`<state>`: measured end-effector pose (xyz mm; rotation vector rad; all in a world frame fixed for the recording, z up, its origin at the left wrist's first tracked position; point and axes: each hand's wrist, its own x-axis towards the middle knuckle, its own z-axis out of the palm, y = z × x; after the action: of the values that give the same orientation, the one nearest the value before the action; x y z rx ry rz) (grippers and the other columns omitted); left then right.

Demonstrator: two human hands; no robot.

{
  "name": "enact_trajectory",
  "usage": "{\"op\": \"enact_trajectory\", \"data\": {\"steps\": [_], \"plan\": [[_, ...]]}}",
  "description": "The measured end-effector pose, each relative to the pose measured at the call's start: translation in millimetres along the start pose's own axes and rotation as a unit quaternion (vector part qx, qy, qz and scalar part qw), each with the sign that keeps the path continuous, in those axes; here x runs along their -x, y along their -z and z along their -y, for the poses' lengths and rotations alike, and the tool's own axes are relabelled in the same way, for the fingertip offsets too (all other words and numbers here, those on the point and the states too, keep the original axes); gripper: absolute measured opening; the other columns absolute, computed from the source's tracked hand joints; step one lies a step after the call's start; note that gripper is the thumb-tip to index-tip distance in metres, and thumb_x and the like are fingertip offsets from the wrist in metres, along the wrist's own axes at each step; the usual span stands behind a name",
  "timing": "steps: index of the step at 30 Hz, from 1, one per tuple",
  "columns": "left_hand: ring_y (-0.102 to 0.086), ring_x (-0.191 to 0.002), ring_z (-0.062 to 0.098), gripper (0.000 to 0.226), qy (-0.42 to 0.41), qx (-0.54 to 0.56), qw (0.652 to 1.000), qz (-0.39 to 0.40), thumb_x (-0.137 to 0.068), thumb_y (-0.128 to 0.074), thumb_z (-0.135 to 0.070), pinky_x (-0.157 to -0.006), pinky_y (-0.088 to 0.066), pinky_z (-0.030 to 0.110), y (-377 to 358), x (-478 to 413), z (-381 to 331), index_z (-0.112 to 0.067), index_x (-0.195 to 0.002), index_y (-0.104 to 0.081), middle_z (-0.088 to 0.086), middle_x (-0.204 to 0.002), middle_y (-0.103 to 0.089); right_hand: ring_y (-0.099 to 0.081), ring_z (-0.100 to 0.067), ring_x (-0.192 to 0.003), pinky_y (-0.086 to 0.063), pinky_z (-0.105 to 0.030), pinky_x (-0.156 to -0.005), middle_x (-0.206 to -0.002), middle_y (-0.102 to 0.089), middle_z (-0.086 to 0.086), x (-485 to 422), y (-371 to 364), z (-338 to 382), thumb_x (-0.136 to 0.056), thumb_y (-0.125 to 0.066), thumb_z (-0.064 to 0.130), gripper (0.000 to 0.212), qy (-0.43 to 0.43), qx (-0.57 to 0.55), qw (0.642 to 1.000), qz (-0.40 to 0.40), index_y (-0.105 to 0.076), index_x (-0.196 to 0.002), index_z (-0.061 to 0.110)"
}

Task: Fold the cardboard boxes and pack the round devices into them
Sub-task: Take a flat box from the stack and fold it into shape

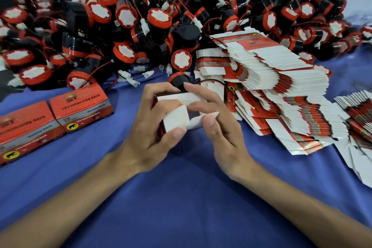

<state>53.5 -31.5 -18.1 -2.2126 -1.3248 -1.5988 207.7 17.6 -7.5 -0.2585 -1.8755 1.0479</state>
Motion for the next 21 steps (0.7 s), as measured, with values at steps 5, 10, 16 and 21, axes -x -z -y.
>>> {"op": "enact_trajectory", "data": {"steps": [5, 10, 16, 21], "plan": [[-0.046, -0.111, 0.038, 0.023, -0.026, 0.059, 0.997, -0.051, -0.1, -0.042, -0.039, -0.087, -0.046, 0.04, -7, 1, 4, -0.023, -0.113, -0.03, 0.011, -0.12, -0.033, -0.049, -0.01, -0.124, -0.039, -0.02, -0.096, -0.131, -0.05, -0.014, -2, -1, 3, -0.093, -0.049, 0.024, 0.017, -0.043, -0.094, 0.994, -0.02, -0.043, -0.101, 0.01], [-0.049, -0.099, 0.043, 0.026, -0.002, 0.033, 0.999, -0.039, -0.1, -0.04, -0.04, -0.085, -0.046, 0.038, -4, -1, 0, -0.014, -0.096, -0.037, 0.005, -0.117, -0.03, -0.051, -0.007, -0.108, -0.04, -0.028, -0.085, -0.131, -0.051, -0.003, -4, 1, 8, -0.09, -0.053, 0.051, 0.035, -0.061, -0.081, 0.994, -0.033, -0.046, -0.082, 0.017], [-0.048, -0.099, 0.027, 0.039, 0.025, -0.01, 0.999, -0.046, -0.102, -0.027, -0.046, -0.087, -0.041, 0.025, -4, -1, -7, -0.014, -0.086, -0.042, -0.002, -0.11, -0.03, -0.052, -0.009, -0.115, -0.037, -0.018, -0.094, -0.133, -0.047, -0.012, 1, -2, 5, -0.093, -0.04, 0.022, 0.029, -0.047, 0.009, 0.999, 0.005, -0.064, -0.083, 0.01], [-0.048, -0.105, 0.018, 0.044, 0.025, -0.019, 0.999, -0.038, -0.103, -0.03, -0.041, -0.094, -0.042, 0.027, -6, 1, -3, -0.01, -0.079, -0.052, 0.001, -0.112, -0.034, -0.055, -0.007, -0.107, -0.041, -0.017, -0.086, -0.125, -0.053, -0.008, -1, -4, 4, -0.092, -0.046, 0.021, 0.015, -0.031, 0.029, 0.999, -0.034, -0.058, -0.083, 0.021]]}}
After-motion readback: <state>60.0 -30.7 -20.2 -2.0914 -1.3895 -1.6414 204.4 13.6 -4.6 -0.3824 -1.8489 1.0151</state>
